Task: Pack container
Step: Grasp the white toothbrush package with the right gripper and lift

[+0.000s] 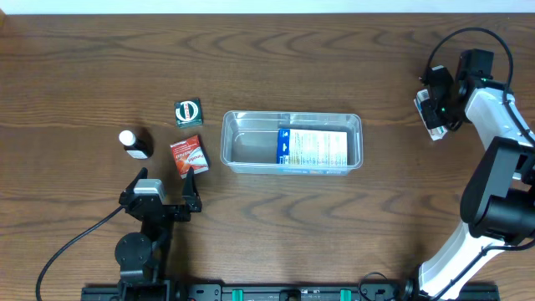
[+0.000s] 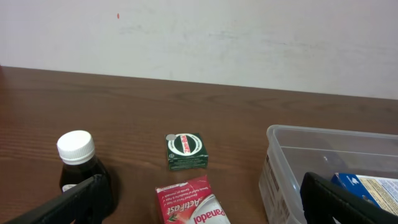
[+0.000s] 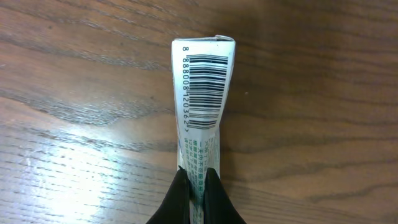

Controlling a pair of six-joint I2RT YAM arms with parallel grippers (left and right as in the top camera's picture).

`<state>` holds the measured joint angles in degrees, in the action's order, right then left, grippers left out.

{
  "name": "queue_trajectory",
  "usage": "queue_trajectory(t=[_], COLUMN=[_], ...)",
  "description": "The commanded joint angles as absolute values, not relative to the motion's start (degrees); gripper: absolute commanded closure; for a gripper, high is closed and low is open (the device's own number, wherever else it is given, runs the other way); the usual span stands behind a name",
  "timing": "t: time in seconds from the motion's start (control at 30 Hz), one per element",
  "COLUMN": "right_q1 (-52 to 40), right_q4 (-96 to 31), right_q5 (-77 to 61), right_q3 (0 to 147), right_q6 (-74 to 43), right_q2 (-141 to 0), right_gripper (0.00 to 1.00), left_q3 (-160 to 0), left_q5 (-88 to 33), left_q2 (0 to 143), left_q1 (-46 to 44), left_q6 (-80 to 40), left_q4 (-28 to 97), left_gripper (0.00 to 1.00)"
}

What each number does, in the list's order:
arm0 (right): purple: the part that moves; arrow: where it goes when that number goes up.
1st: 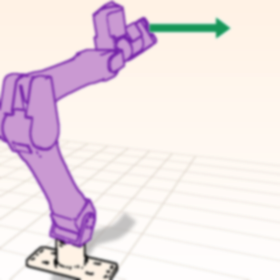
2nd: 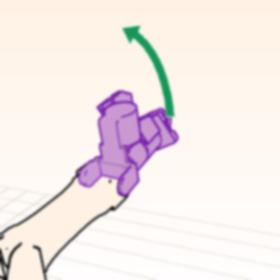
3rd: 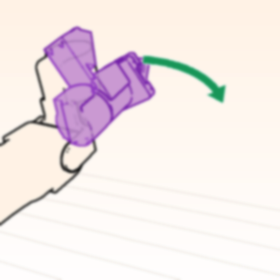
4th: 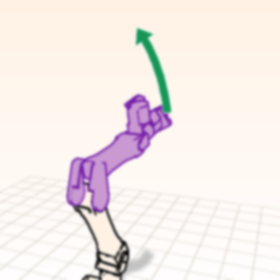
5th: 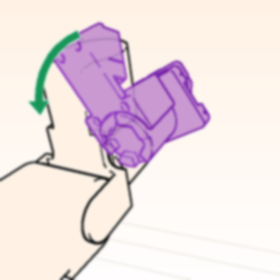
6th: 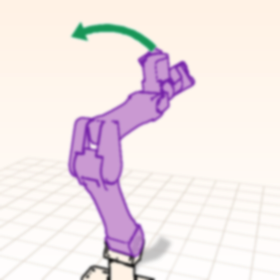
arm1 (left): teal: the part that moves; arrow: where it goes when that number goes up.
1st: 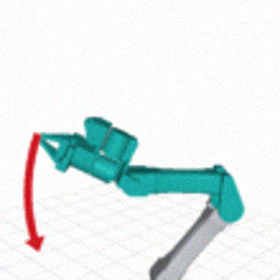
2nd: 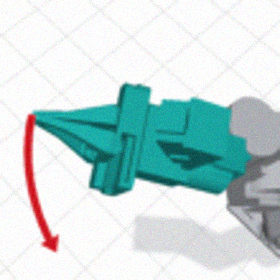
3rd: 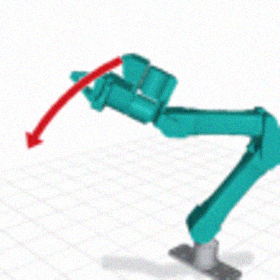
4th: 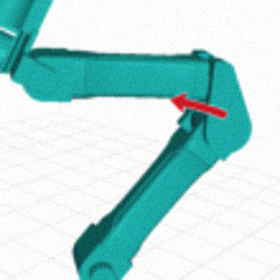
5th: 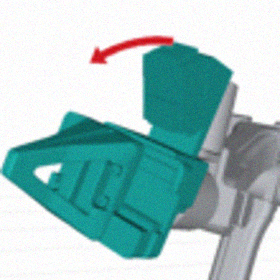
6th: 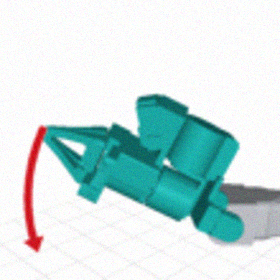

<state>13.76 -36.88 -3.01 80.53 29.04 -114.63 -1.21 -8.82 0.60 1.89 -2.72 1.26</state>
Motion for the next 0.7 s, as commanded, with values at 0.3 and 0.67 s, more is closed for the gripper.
queue_trajectory(t=[0.3, 0.67], right_q1=[0.69, -17.98], right_q4=[-38.74, -49.34], right_q5=[-3.66, -3.64], right_q3=[84.66, 84.64], right_q6=[38.48, 60.42], right_q2=[-95.42, -86.80], right_gripper=[0.99, 0.99], left_q3=[-0.23, -0.23], left_q5=[-9.87, -9.87], left_q2=[0.34, 0.34], left_q1=[2.13, 2.13], left_q6=[-2.17, -2.17], left_q4=[3.18, 3.18], left_gripper=[0.02, 0.02])
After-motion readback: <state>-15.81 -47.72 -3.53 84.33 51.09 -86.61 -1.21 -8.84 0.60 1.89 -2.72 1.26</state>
